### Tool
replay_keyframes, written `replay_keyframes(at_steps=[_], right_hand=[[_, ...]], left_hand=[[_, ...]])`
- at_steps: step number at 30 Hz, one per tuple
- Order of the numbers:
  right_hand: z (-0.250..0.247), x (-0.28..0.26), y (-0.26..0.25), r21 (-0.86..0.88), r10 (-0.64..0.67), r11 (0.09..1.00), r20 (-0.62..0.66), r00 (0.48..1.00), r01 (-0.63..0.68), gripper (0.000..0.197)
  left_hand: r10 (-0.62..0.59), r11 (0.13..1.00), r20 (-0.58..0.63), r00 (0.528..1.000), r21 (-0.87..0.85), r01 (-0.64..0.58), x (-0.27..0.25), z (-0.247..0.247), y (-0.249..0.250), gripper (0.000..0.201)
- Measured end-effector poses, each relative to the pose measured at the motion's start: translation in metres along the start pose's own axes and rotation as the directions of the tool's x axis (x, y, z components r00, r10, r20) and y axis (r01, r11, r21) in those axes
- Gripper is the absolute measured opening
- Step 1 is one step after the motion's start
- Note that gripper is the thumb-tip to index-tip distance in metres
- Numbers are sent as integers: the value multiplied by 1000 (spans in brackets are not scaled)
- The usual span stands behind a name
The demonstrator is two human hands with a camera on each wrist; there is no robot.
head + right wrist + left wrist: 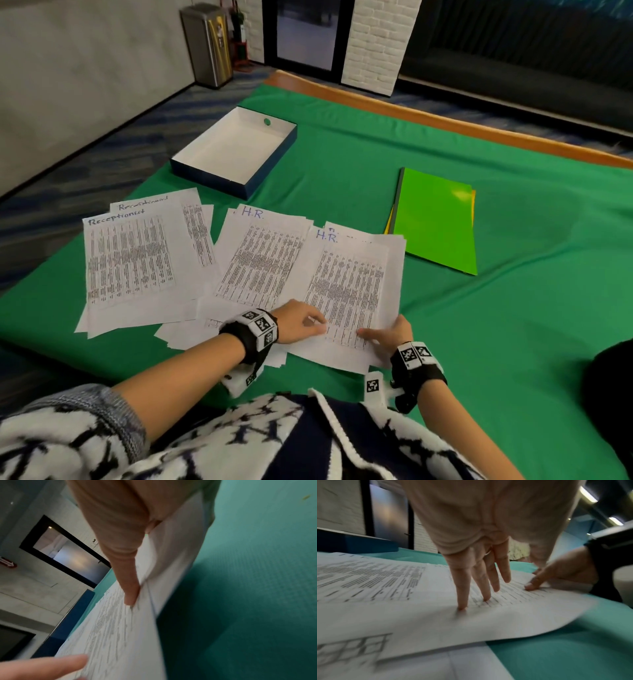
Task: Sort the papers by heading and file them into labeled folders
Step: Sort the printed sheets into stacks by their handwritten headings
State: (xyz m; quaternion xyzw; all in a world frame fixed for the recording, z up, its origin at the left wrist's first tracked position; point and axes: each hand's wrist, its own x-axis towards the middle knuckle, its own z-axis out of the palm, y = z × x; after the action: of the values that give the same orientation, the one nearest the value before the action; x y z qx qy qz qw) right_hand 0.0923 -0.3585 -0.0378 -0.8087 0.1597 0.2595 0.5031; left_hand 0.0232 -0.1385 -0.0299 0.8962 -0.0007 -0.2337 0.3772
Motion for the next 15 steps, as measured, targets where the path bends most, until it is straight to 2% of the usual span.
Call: replay_keyframes(at_steps=[3,5,6,8,10,12,15], right_hand=[[-4,-7,-6,47,-28,999,10,1000,28,49],[-9,-13,-12,49,-62,997,-20,998,63,47],[-11,-15,-16,45,-86,995,-39,995,88,46],[-16,-18,-23,47,-132,990,-79,988,136,48],[-18,-17,-28,63,-177,981,-126,976,186,52],[-17,-17,-36,70,-228,968,-171,959,242,52],[-9,-16,-47,99,-302,940,-196,933,325,44]], left_hand=[[-99,993,-190,977,-83,85,-7,-16,-22,31],[-177,982,-339,924,-118,144,-16,-31,-44,29],[-229,972,-413,882,-145,184,-21,-38,-58,29],[-346,938,-544,764,-199,283,-34,-55,-90,27],[-460,883,-622,633,-248,397,-48,-71,-126,27],[-570,804,-647,506,-312,507,-64,-85,-157,32],[-725,631,-600,337,-383,675,-90,-102,-186,49]])
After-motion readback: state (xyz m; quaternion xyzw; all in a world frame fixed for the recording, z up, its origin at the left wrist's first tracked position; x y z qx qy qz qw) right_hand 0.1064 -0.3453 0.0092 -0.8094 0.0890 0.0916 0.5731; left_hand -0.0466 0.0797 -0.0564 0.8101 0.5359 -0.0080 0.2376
